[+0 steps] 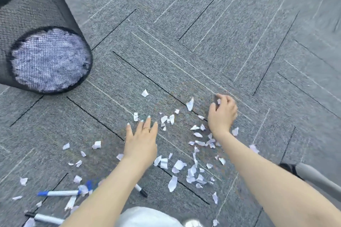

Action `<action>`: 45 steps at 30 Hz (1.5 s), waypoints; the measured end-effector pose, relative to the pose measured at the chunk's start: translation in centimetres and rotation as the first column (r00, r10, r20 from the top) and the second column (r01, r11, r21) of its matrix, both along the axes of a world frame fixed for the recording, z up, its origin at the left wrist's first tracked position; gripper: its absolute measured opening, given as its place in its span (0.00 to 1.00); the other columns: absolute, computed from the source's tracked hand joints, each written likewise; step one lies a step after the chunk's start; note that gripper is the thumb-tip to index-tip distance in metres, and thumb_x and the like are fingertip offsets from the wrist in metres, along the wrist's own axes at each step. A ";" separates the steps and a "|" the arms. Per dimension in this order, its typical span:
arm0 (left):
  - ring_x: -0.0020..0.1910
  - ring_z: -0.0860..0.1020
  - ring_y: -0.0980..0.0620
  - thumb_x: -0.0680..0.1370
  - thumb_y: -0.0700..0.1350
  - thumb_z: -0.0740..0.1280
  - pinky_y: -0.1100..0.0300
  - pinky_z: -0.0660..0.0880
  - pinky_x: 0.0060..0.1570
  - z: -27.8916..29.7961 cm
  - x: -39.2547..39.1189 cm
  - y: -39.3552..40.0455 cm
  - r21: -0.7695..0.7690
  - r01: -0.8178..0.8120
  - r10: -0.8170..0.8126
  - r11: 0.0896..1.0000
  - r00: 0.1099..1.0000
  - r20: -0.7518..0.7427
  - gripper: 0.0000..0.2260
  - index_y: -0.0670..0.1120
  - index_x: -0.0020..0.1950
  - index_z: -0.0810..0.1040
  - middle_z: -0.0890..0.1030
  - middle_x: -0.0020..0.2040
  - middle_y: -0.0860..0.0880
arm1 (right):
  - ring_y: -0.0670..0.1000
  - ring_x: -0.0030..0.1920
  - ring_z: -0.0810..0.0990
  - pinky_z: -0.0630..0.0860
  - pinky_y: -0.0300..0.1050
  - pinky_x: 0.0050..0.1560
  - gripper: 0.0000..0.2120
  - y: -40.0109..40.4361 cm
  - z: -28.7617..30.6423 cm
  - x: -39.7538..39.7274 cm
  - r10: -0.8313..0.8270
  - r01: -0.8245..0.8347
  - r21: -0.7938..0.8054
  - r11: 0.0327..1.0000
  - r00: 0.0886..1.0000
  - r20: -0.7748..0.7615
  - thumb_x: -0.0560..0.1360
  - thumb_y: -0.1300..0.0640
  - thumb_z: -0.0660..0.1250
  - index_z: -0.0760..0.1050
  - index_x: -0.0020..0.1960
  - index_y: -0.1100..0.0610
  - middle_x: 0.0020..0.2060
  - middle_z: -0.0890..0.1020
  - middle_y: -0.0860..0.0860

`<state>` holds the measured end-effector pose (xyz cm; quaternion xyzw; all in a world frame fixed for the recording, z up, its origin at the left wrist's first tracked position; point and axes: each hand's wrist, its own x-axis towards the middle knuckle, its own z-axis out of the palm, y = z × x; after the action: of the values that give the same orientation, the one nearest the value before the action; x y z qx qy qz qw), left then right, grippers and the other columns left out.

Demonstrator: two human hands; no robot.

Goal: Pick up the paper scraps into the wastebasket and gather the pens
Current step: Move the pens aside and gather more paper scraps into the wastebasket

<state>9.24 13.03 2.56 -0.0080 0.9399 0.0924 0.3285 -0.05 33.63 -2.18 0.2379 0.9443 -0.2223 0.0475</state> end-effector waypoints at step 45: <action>0.76 0.50 0.51 0.79 0.54 0.58 0.49 0.49 0.74 -2.0 -2.2 -1.3 0.129 0.265 -0.227 0.956 0.940 -0.254 0.28 0.55 0.76 0.49 0.46 0.77 0.53 | 0.50 0.73 0.53 0.44 0.57 0.72 0.25 4.2 0.0 11.1 -0.306 0.307 0.015 0.952 0.950 -0.061 0.76 0.45 0.59 0.59 0.71 0.47 0.73 0.56 0.46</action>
<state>7.01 11.72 0.61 0.1475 0.9553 0.1266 0.2228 11.06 37.83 -2.23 0.3756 0.8996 -0.2222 -0.0180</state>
